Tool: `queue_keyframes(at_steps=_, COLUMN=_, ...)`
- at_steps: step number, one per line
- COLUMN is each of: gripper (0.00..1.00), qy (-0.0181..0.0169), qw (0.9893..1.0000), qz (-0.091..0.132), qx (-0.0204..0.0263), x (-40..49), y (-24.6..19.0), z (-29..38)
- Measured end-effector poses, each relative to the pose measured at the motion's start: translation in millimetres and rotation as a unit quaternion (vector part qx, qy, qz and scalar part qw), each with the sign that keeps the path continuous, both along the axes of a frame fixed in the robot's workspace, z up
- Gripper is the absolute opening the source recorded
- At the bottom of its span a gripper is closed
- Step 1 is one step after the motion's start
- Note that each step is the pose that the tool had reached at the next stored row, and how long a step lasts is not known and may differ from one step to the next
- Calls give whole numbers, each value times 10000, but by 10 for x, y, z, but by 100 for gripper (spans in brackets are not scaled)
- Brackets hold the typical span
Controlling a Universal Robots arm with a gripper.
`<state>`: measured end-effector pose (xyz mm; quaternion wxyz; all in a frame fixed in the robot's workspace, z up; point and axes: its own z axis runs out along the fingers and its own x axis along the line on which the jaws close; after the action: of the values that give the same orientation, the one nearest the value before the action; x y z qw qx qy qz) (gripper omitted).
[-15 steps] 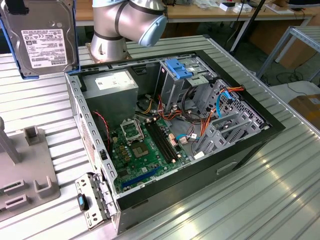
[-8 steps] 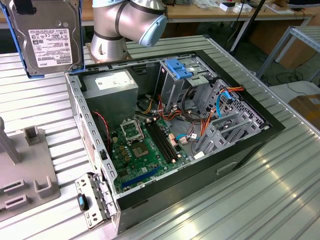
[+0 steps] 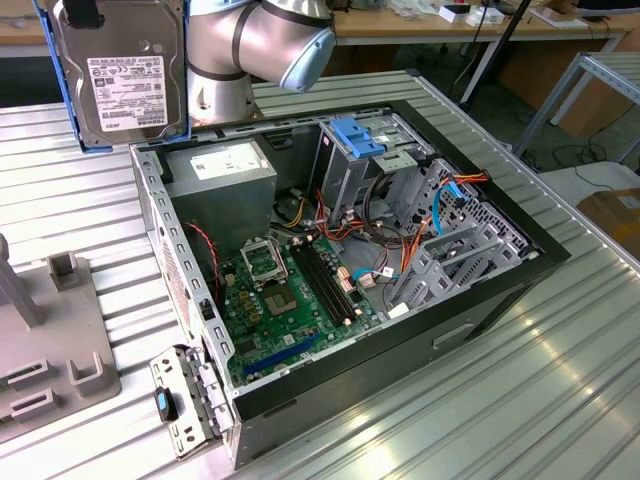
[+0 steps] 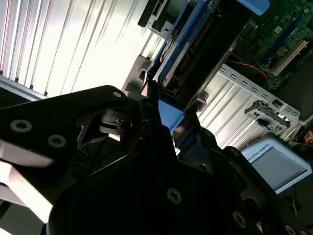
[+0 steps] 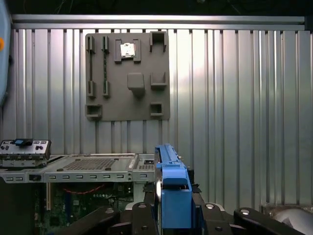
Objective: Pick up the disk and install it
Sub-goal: 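Pick up the disk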
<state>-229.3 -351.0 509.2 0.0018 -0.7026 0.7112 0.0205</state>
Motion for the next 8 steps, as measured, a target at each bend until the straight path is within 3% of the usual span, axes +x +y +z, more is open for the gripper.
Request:
queue_keyframes(at_steps=5, gripper=37, qy=0, qw=10000, qz=0, qx=0, x=135, y=0, z=-1)
queue_keyframes(at_steps=8, gripper=37, qy=0, qw=10000, qz=-1, qx=0, x=145, y=0, z=-1)
